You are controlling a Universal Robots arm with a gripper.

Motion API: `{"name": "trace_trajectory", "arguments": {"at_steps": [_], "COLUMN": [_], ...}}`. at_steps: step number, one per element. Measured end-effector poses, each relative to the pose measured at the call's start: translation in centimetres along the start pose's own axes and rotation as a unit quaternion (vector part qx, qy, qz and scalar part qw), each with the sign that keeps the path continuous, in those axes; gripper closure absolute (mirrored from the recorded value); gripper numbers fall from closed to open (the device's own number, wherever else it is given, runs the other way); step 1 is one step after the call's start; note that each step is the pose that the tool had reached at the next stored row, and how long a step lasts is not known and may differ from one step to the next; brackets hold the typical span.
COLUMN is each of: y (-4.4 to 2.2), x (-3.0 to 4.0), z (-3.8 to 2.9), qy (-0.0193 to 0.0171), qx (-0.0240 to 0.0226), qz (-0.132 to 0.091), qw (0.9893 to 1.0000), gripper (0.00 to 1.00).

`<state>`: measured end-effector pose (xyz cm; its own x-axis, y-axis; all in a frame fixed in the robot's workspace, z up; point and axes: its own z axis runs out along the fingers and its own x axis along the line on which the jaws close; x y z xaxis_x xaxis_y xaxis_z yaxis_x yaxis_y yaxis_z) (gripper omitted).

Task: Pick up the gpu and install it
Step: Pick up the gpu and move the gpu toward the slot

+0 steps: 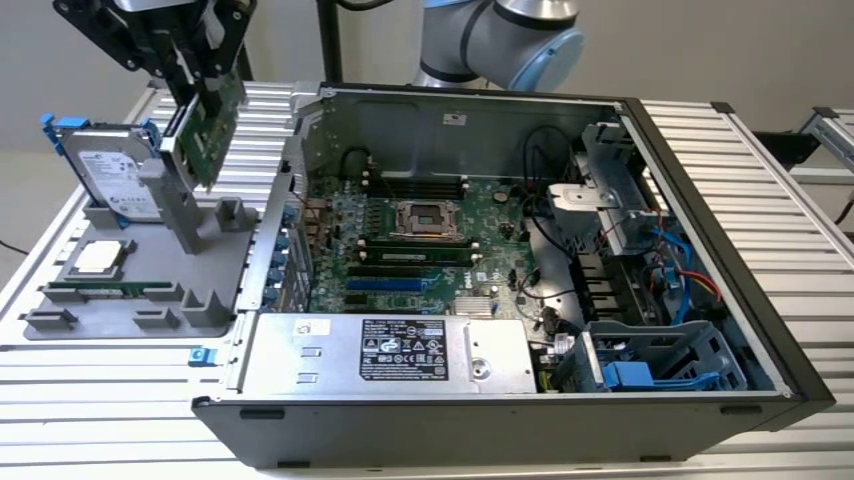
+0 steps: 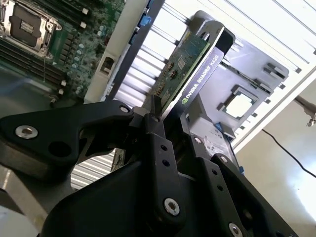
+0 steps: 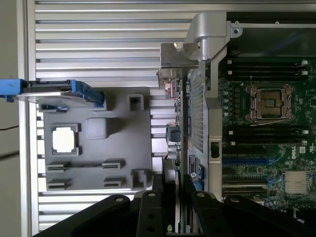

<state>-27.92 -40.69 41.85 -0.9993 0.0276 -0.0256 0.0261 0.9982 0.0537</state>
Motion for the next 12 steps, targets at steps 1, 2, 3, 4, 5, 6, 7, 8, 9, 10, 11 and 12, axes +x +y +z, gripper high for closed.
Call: {"name": "trace_trajectory", "arguments": {"at_steps": [1,2,3,4,5,6,7,8,9,10,11,12], "y": [0.01,0.01,0.02,0.02,0.02,0.03,0.03,0.04,0.04,0.05,0.05,0.06], "x": [-0.19,-0.36,-0.54,-0.72,-0.90,-1.08,-1.24,-1.42,-1.59,-1.74,-1.90,-2.07], "z": [0.00,0.01,0.01,0.01,0.02,0.02,0.02,0.03,0.03,0.03,0.04,0.04], "qy": [0.0000,0.0000,0.0000,0.0000,0.0000,0.0000,0.0000,0.0000,0.0000,0.0000,0.0000,0.0000], "qx": [0.0000,-0.0001,0.0000,0.0000,0.0000,0.0000,0.0000,0.0000,0.0000,0.0000,0.0000,0.0000], "qz": [0.000,0.000,0.000,0.000,0.000,0.000,0.000,0.000,0.000,0.000,0.000,0.000], "qw": [1.0000,1.0000,1.0000,1.0000,1.0000,1.0000,1.0000,1.0000,1.0000,1.0000,1.0000,1.0000], "gripper": [1.00,1.00,1.00,1.00,1.00,1.00,1.00,1.00,1.00,1.00,1.00,1.00]}}
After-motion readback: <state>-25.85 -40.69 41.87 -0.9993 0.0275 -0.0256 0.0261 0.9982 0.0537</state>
